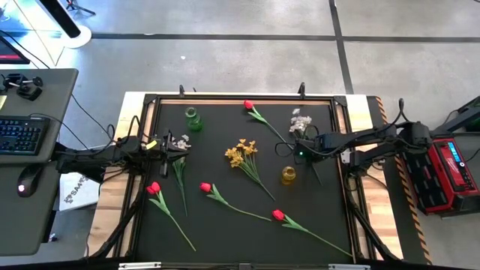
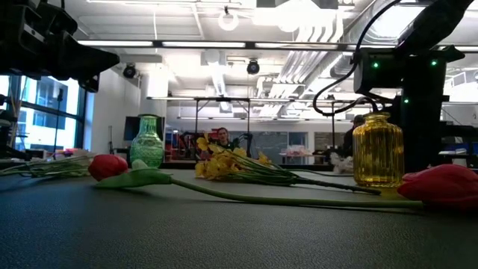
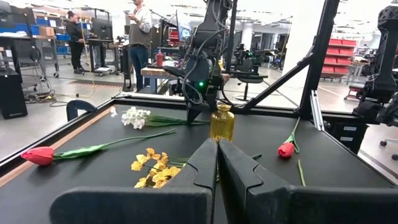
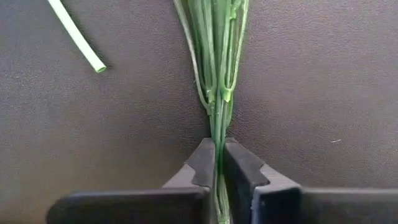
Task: Sort flowers into vase by color
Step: Put the right white flowers in the yellow vase
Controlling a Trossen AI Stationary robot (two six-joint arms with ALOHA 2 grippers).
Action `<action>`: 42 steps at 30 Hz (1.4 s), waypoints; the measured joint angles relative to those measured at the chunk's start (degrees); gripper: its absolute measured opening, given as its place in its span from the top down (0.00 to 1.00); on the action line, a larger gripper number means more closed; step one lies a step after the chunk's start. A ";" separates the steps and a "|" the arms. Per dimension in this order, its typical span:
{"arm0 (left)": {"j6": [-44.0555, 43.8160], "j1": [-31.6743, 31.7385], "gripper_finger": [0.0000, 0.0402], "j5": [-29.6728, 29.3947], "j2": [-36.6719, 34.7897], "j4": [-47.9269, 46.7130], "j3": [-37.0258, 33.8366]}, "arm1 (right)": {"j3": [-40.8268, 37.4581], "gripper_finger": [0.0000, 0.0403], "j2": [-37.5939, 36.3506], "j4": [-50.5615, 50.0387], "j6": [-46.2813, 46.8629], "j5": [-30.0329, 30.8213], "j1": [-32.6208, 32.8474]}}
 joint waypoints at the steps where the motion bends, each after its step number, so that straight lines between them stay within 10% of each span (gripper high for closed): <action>1: 0.00 -0.01 0.99 0.00 0.00 0.00 0.01 | 0.00 0.98 0.00 0.08 -0.19 0.06 0.03; 7: -0.21 0.00 0.99 0.00 0.00 0.00 -0.01 | -0.22 0.99 -3.20 0.27 -1.22 2.65 1.29; 27: -1.45 0.00 0.99 -1.02 0.01 0.08 0.00 | 0.76 1.00 -31.82 19.29 -25.72 42.87 25.16; 35: -2.70 -0.01 0.99 -2.19 0.01 0.09 -0.01 | -0.70 1.00 -33.17 42.68 -49.80 41.04 35.77; 42: -2.97 0.01 0.99 -2.19 0.01 0.08 -0.01 | -17.25 1.00 -30.79 84.04 -68.02 40.35 40.59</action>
